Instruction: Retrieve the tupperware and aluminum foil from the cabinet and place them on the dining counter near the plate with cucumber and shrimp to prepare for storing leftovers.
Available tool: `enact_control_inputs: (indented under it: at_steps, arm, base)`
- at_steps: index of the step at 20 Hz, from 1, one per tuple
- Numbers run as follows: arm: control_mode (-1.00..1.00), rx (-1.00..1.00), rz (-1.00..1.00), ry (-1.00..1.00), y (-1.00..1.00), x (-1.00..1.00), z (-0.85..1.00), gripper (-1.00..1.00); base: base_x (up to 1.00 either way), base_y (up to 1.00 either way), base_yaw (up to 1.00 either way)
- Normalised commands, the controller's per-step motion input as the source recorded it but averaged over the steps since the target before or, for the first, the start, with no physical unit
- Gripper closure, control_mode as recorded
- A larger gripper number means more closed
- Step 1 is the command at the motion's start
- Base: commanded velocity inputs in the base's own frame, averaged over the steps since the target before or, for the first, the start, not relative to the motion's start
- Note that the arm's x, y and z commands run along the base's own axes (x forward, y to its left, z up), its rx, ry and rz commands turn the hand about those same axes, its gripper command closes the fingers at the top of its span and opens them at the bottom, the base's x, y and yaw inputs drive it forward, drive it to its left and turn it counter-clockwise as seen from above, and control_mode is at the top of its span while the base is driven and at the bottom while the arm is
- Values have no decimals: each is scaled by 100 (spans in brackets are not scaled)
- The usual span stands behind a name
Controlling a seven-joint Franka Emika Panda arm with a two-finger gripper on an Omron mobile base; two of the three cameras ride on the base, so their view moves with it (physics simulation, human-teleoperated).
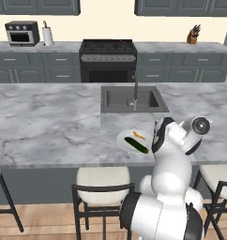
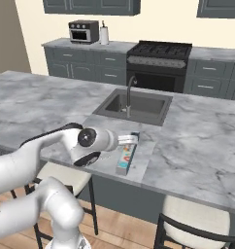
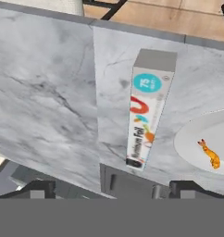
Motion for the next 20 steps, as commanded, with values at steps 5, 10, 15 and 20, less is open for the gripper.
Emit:
enact_control_inputs:
  at_steps: [5,10,15,20]
  arm:
    - [-100,-1,2,1,19,-41,100,-100]
    - [-100,0,9,13,54,-18,100,-100]
    - [-100,-4,24,7,64,-54,66,-100]
    - [-100,-5,24,2,47,-59,63,-100]
  base:
    - [0,0,0]
    - [0,0,0]
    - [0,0,0]
    - [0,0,0]
